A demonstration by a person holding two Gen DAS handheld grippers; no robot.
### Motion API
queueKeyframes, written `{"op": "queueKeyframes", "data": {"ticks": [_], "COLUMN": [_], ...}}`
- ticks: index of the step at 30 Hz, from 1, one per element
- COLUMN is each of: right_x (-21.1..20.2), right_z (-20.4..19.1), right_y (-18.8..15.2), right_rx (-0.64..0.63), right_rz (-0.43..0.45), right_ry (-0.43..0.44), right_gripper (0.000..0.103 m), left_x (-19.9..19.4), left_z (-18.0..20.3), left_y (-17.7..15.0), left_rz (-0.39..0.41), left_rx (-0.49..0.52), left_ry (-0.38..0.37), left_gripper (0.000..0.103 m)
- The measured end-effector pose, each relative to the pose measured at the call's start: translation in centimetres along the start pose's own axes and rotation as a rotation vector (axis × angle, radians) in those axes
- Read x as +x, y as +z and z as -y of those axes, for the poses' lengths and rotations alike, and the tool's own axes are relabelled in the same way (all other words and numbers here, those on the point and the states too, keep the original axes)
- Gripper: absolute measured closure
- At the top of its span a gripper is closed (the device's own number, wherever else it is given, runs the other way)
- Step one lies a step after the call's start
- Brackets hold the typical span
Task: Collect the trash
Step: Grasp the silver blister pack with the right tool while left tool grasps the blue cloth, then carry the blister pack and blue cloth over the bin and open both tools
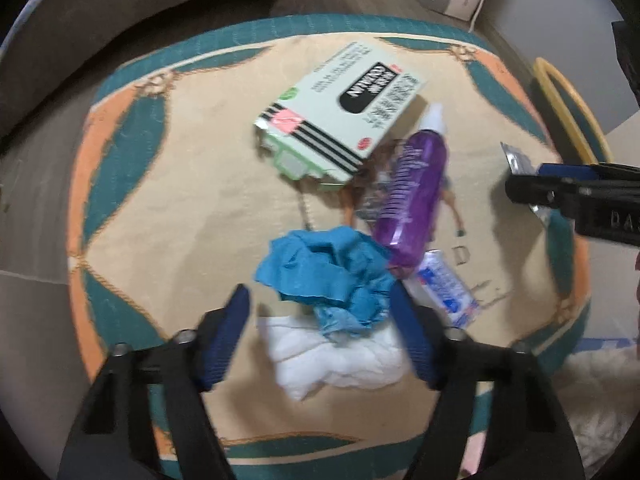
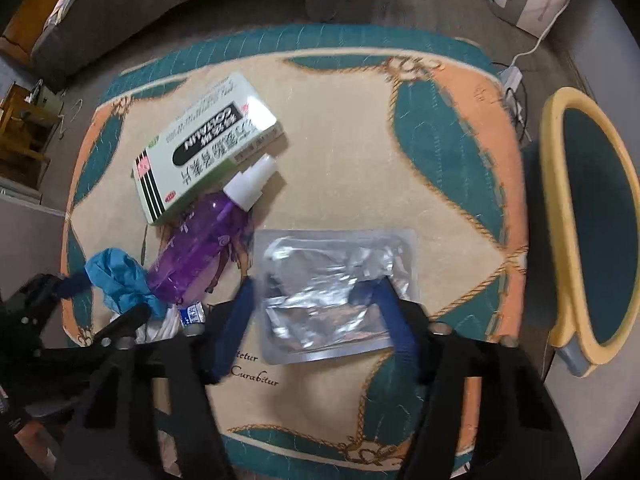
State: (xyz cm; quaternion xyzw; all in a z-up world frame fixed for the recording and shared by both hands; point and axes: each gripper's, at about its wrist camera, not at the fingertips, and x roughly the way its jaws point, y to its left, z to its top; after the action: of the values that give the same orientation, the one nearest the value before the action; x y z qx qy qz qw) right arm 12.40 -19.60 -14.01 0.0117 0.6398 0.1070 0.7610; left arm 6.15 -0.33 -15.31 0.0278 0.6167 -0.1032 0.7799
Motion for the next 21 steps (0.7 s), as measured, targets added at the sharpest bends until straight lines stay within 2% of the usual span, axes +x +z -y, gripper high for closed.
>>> {"op": "queueKeyframes", "data": {"ticks": [2, 3, 4, 11, 16, 21], "right_x": [-1.0, -1.4, -1.8, -3.7, -6.1, -7.3], "right_z": [0.3, 0.7, 1.1, 4.1, 5.7, 7.9], "right_y": [0.3, 0.4, 0.4, -0.5, -1.3, -1.2], "right_rx": [0.008, 0.019, 0.035, 0.114, 0.137, 0.181], "right_rz": [0.025, 0.031, 0.036, 0.075, 0.115, 0.152], "right_ry": [-0.002, 0.002, 0.009, 0.035, 0.034, 0.028], "right_gripper": [0.058, 0.063, 0.066, 0.067, 0.071, 0.071], "left_x": [-0.2, -0.3, -0.5, -2.6, -5.7, -9.2], "left_z": [0.3, 0.3, 0.3, 1.1, 2.9, 4.0], "left_y": [0.2, 0.2, 0.3, 0.4, 1.4, 2.4], "left_rz": [0.004, 0.007, 0.008, 0.06, 0.106, 0.15], "left_rx": [0.01, 0.013, 0.011, 0.024, 0.117, 0.161], "left_ry": [-0.017, -0.019, -0.031, -0.037, 0.023, -0.014], "left_gripper": [0.064, 0.065, 0.071, 0.073, 0.073, 0.073]}}
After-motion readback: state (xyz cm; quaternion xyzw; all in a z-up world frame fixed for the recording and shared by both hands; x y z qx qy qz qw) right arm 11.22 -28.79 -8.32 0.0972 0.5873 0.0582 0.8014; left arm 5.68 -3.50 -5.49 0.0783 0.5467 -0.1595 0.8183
